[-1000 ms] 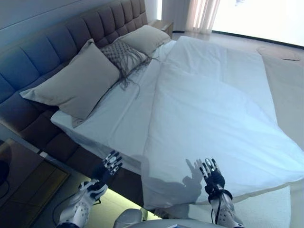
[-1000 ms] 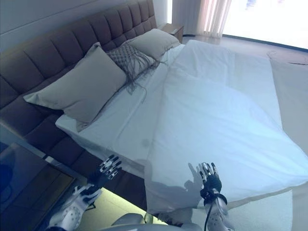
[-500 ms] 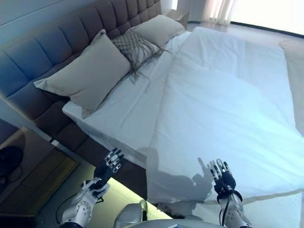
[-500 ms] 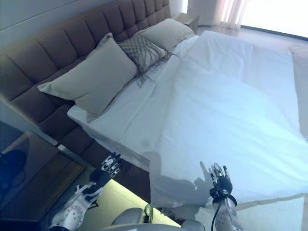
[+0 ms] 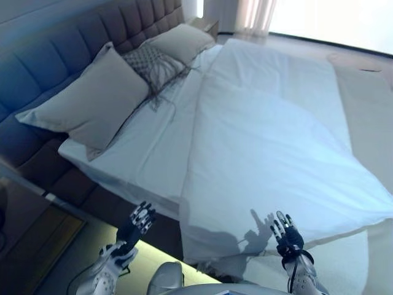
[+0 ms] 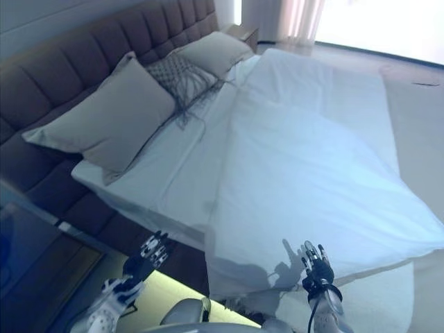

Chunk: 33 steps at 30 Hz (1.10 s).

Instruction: Make the bed neatly

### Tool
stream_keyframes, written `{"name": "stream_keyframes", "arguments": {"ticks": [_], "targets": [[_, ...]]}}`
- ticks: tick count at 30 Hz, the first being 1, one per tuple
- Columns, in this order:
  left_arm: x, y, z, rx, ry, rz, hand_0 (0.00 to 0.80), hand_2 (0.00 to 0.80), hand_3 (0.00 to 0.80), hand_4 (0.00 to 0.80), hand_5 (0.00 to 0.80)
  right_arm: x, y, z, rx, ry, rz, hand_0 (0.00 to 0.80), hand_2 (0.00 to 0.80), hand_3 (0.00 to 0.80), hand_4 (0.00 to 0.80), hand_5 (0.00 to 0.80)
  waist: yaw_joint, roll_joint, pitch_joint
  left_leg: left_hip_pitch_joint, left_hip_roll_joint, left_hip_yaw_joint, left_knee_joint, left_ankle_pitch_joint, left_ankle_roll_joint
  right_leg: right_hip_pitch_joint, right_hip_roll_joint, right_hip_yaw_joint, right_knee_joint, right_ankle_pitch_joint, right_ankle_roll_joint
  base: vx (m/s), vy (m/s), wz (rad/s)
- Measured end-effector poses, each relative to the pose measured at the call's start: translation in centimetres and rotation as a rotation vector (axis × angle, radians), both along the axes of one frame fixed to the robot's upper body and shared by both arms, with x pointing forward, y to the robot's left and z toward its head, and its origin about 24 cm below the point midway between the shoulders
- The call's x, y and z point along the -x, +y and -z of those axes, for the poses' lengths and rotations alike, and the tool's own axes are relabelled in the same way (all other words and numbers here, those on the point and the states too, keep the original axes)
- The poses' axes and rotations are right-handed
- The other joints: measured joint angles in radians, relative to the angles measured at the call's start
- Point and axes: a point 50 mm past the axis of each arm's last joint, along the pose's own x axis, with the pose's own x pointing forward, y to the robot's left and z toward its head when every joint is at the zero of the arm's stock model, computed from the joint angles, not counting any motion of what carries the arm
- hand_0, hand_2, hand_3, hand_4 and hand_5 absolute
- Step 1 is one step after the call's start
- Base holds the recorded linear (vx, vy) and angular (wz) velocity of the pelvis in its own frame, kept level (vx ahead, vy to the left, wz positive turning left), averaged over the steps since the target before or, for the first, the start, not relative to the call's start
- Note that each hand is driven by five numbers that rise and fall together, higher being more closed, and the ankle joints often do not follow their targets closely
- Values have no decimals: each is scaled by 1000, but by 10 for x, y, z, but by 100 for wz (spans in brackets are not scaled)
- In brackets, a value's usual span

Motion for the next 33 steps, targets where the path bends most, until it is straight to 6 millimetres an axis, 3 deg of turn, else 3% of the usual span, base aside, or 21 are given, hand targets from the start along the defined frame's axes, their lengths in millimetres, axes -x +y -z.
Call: {"name": "stream_keyframes", "arguments": {"ticks": [2, 5, 6, 8, 10, 12, 14, 15, 16, 18, 19, 22, 24, 25, 27, 29, 31, 32, 33], "targets": [[-1, -2, 0, 5, -3, 2, 0, 0, 0, 0, 0, -5, 0, -4, 7, -20, 7, 0, 0, 0, 0, 0, -15, 16, 14, 1, -19, 2, 20, -14, 22, -62, -51, 6, 157, 0, -9, 62, 22, 1], [-7, 9, -5, -16, -22, -23, 0, 0, 0, 0, 0, -15, 9, -6, -19, -52, -15, 0, 0, 0, 0, 0, -1, 15, 32, 24, -23, 43, 28, -19, 36, -72, -101, 9, 197, -6, -49, 82, -284, -29], [-9, 10, -6, -18, -27, -31, 0, 0, 0, 0, 0, -13, 10, -5, -23, -45, -14, 0, 0, 0, 0, 0, 2, 13, 33, 31, -20, 45, 29, -21, 33, -59, -122, 15, 182, -11, -48, 75, -446, -18], [-11, 11, -8, -28, -28, -36, 0, 0, 0, 0, 0, -10, 11, -1, -31, -30, -23, 0, 0, 0, 0, 0, 6, -2, 25, 31, -22, 48, 30, -29, 26, -31, -180, 58, 90, 16, -6, -1, -441, -11], [-12, 14, -5, -38, -13, -48, 0, 0, 0, 0, 0, -10, 12, 0, -38, -34, -36, 0, 0, 0, 0, 0, 5, -14, 22, 21, 0, 44, 39, -30, 5, 10, -207, 98, -34, 69, 38, -96, -415, -7], [-15, 16, -7, -48, -17, -56, 0, 0, 0, 0, 0, -15, 15, -1, -45, -45, -61, 0, 0, 0, 0, 0, 6, -24, 24, -24, 49, 21, 73, -24, -31, 20, -191, 102, -104, 109, 59, -85, -359, -1], [-14, 23, -10, -65, -21, -54, 0, 0, 0, 0, 0, -20, 23, -1, -63, -39, -104, 0, 0, 0, 0, 0, 14, -54, 31, -57, 108, 0, 102, -18, -90, 47, -137, 82, -168, 149, 54, 5, -198, 1], [-12, 19, -5, -38, 0, -63, 0, 0, 0, 0, 0, -24, 21, -3, -47, -30, -119, 0, 0, 0, 0, 0, 14, -15, 53, -63, 161, -37, 104, -12, -119, 66, -80, 62, -168, 147, 96, 73, -31, 17], [-5, 12, -1, 8, 21, -65, 0, 0, 0, 0, 0, -23, 18, -4, -33, -20, -127, 0, 0, 0, 0, 0, 7, -3, 57, -60, 210, -45, 73, 0, -121, 68, -40, 41, -165, 131, 90, 87, 44, 37], [0, -2, 6, 80, 54, -46, 0, 0, 0, 0, 0, -9, 5, -1, -13, 17, -94, 0, 0, 0, 0, 0, -4, 7, 52, -55, 243, 16, 34, 22, -88, 96, -29, -23, -170, 119, 70, 100, 141, 71], [1, -9, 8, 103, 60, -29, 0, 0, 0, 0, 0, -2, -4, 0, -9, 32, -59, 0, 0, 0, 0, 0, -9, 6, 52, -56, 238, 57, 40, 24, -86, 113, -44, -50, -177, 117, 71, 133, 179, 69], [3, -15, 11, 98, 83, 11, 0, 0, 0, 0, 0, -1, -22, 0, -26, 16, 15, 0, 0, 0, 0, 0, 4, 20, 46, -38, 184, 13, 18, 48, -99, 106, -86, -59, -145, 110, 91, 180, 192, 17], [-1, -10, 9, 53, 78, 40, 0, 0, 0, 0, 0, 5, -26, 7, -85, 24, 91, 0, 0, 0, 0, 0, 3, -8, 50, -44, 120, 23, 51, 35, -108, 116, -157, -58, -102, 100, 96, 215, 119, 24], [-5, -8, 6, 33, 69, 55, 0, 0, 0, 0, 0, 11, -30, 13, -111, 40, 137, 0, 0, 0, 0, 0, -1, -17, 57, -56, 99, 21, 76, 22, -96, 107, -188, -55, -46, 107, 100, 188, -27, 26], [-10, 3, 2, -29, 64, 79, 0, 0, 0, 0, 0, 18, -36, 24, -175, 74, 253, 0, 0, 0, 0, 0, -11, -29, 71, -42, 78, 8, 71, 33, -69, 38, -238, -8, 166, 99, 87, -5, -277, 17], [-14, 17, -5, -96, 58, 99, 0, 0, 0, 0, 0, 25, -39, 33, -210, 119, 297, 0, 0, 0, 0, 0, -14, -27, 83, -39, 89, 2, 52, 52, -65, 4, -205, 11, 175, 36, 57, -296, -421, -6], [-28, 23, -17, -145, 17, 123, 0, 0, 0, 0, 0, 16, -55, 29, -218, 116, 358, 0, 0, 0, 0, 0, -14, -19, 90, -99, 107, 2, 43, 84, -77, -60, -162, 9, 98, 26, 61, -422, -316, -19], [-41, 23, -26, -142, -24, 120, 0, 0, 0, 0, 0, 9, -66, 24, -214, 107, 388, 0, 0, 0, 0, 0, -20, -19, 102, -153, 109, -2, 48, 105, -80, -103, -149, 20, 76, 40, 86, -262, -188, 9], [-58, 15, -33, -104, -73, 107, 0, 0, 0, 0, 0, 2, -83, 14, -195, 89, 428, 0, 0, 0, 0, 0, -26, 18, 139, -189, 133, -13, 47, 132, -86, -135, -118, 18, 96, 53, 87, -63, -108, 17]]}}
